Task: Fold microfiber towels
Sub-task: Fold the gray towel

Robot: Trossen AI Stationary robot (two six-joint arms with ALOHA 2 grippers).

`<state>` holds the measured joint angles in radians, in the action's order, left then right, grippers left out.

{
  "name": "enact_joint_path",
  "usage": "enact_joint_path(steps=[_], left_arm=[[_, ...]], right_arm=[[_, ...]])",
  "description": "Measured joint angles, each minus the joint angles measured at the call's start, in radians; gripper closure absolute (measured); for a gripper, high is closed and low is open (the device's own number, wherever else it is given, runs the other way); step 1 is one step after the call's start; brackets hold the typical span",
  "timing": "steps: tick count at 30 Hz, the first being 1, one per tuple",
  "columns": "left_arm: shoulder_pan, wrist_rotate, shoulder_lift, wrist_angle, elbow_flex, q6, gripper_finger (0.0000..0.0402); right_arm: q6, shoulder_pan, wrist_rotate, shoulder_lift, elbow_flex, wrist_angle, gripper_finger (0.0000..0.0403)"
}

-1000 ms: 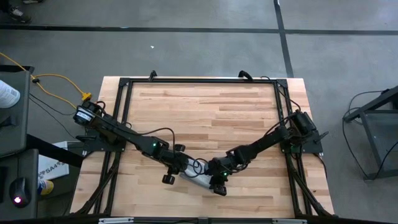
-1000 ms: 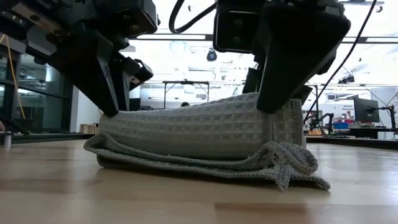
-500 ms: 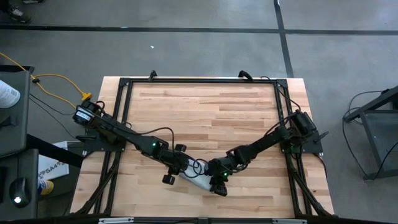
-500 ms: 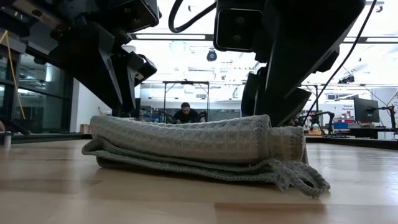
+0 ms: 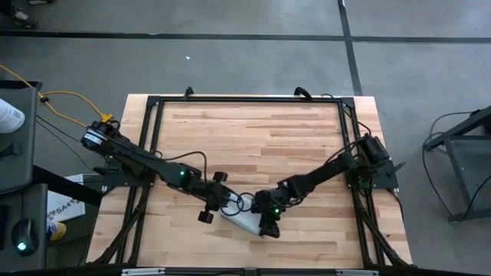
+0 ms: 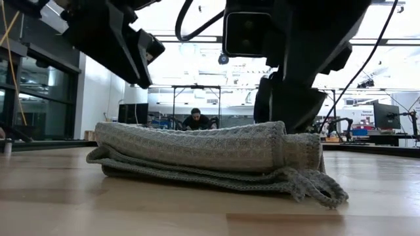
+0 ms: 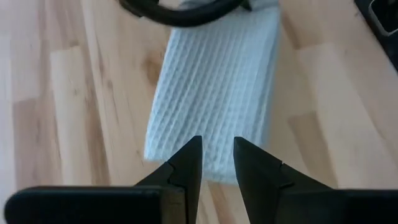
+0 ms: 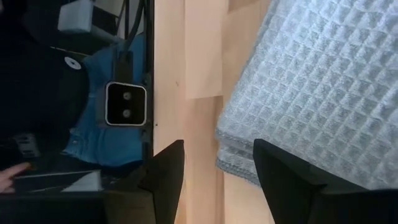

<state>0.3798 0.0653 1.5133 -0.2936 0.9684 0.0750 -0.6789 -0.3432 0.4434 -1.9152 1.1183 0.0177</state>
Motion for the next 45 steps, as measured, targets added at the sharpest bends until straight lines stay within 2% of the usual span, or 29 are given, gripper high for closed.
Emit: enact_joint_path(steps=[4,7,13,19,23,31,36,40,45], left_arm=[[0.000,0.011,-0.007,0.007,0.000,-0.002,0.0309],[0.000,-0.020,-0.007,0.014,-0.005,-0.013,0.0309],[0.000,-0.040,-0.005,0.116,-0.068,-0.017,0.0309],[-0.004,-0.089,-0.005,0.202,-0.123,-0.014,0.0309],[-0.040,-0.185,-0.005,0.254,-0.156,0.009,0.0309],[-0.104,-0.305,-0.003,0.383,-0.233,0.053,0.0309],[-0.105,-0.371,0.054,0.438,-0.247,0.069,0.0309],[-0.105,-0.429,0.098,0.489,-0.244,0.088,0.0309],[-0.105,-0.431,0.153,0.524,-0.244,0.088,0.0309]], right_arm=[[-0.009,0.017,0.011,0.000,0.000,-0.005,0.0217],[-0.008,0.020,0.012,0.000,0.000,-0.019,0.0217],[-0.006,0.024,0.059,0.000,0.000,-0.088,0.0217],[-0.013,0.025,0.056,0.000,0.000,-0.101,0.0217],[-0.031,0.025,0.053,-0.003,0.000,-0.102,0.0217],[-0.028,0.025,-0.004,-0.006,0.000,-0.070,0.0218],[-0.040,0.025,0.001,-0.030,0.000,-0.073,0.0220],[-0.060,0.025,0.039,-0.077,0.002,-0.109,0.0246],[-0.061,0.025,0.055,-0.110,0.000,-0.120,0.0314]])
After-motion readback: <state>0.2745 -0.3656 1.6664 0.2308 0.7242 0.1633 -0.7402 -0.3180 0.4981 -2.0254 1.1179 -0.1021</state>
